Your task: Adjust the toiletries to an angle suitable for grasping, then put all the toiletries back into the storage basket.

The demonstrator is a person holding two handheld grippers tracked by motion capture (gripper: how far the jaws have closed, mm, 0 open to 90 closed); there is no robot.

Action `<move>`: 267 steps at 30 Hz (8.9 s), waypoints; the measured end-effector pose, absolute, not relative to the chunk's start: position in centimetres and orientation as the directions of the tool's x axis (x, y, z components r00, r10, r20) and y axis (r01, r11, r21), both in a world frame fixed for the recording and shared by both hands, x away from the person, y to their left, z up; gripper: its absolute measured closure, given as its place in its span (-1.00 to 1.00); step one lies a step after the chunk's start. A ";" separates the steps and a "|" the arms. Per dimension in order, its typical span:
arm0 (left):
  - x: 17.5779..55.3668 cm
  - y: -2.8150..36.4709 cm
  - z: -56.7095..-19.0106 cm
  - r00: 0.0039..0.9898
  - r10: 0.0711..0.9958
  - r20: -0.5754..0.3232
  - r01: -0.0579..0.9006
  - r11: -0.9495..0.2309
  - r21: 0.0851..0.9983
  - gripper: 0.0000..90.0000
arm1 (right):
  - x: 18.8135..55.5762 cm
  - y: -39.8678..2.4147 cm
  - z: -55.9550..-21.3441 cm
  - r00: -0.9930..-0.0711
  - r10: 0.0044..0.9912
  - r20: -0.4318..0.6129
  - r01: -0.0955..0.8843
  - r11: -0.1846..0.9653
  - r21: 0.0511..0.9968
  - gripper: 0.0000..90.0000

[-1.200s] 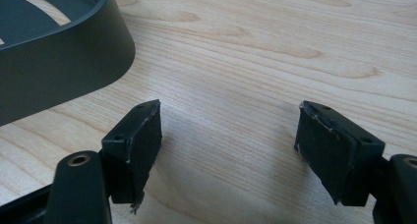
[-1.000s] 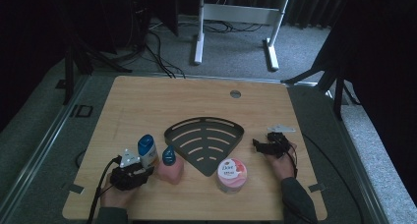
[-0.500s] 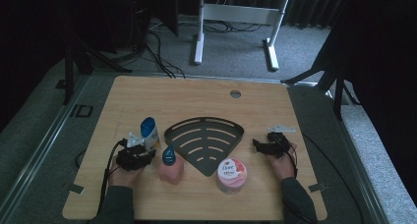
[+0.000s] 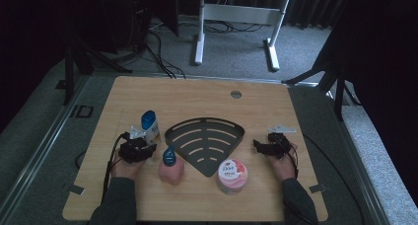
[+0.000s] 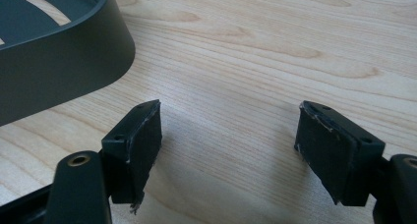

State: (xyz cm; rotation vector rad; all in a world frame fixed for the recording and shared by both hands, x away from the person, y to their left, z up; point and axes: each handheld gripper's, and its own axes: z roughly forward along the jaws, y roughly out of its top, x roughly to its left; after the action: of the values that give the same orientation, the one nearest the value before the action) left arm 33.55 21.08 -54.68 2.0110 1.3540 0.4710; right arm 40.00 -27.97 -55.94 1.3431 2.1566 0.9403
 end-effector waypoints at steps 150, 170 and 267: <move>27.6 13.0 -51.9 0.610 0.791 -0.050 0.558 -0.384 0.736 0.50 | 40.1 -27.9 -55.9 -0.449 0.894 -0.006 0.605 0.309 0.734 -0.44; 27.0 10.7 -52.8 0.663 0.745 -0.070 0.544 -0.416 0.729 0.42 | 33.4 -26.0 -53.4 -0.645 0.762 0.054 0.546 0.409 0.731 0.95; 26.3 4.9 -53.7 0.903 0.420 -0.090 0.331 -0.548 0.769 -0.22 | 28.0 -24.2 -53.3 -0.935 0.344 0.087 0.288 0.594 0.751 -0.37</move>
State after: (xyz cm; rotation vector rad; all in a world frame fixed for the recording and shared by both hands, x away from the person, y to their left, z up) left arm 26.31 4.93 -53.66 2.1960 0.5343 0.1308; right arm 27.96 -24.20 -53.28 0.5453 2.7434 1.2749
